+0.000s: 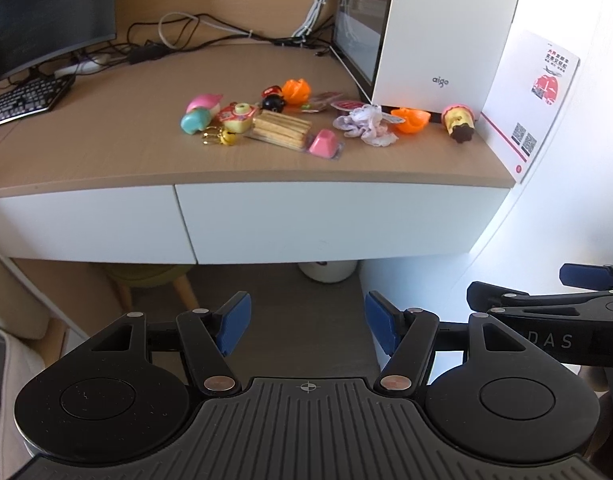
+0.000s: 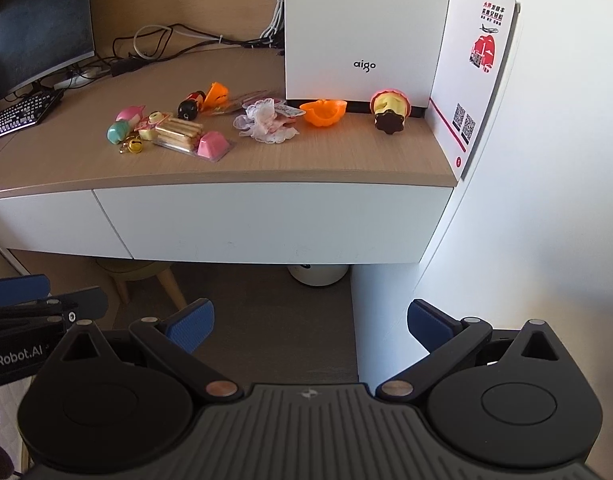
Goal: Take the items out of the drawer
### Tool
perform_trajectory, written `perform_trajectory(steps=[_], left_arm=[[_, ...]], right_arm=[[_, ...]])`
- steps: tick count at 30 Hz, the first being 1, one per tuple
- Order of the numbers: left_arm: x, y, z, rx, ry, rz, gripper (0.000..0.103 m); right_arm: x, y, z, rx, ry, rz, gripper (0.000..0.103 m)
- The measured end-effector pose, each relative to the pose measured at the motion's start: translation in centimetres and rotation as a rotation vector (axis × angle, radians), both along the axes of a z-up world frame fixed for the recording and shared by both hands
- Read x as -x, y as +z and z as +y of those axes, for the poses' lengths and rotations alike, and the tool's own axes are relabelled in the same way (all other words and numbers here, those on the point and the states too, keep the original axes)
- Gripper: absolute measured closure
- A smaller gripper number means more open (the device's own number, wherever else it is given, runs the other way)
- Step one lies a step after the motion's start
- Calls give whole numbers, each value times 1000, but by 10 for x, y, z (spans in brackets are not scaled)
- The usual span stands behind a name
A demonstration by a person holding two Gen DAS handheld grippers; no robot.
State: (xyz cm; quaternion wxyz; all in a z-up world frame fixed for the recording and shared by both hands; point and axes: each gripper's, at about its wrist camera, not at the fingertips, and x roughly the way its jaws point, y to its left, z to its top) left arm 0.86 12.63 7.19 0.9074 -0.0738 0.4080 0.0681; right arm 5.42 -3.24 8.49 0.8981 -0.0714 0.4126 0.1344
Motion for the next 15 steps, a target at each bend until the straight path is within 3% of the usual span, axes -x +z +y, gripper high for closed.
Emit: perform_trajectory(steps=[15], left_arm=[[5, 0, 2, 15, 12, 4, 35]], right_arm=[[2, 0, 0, 0, 5, 3, 0]])
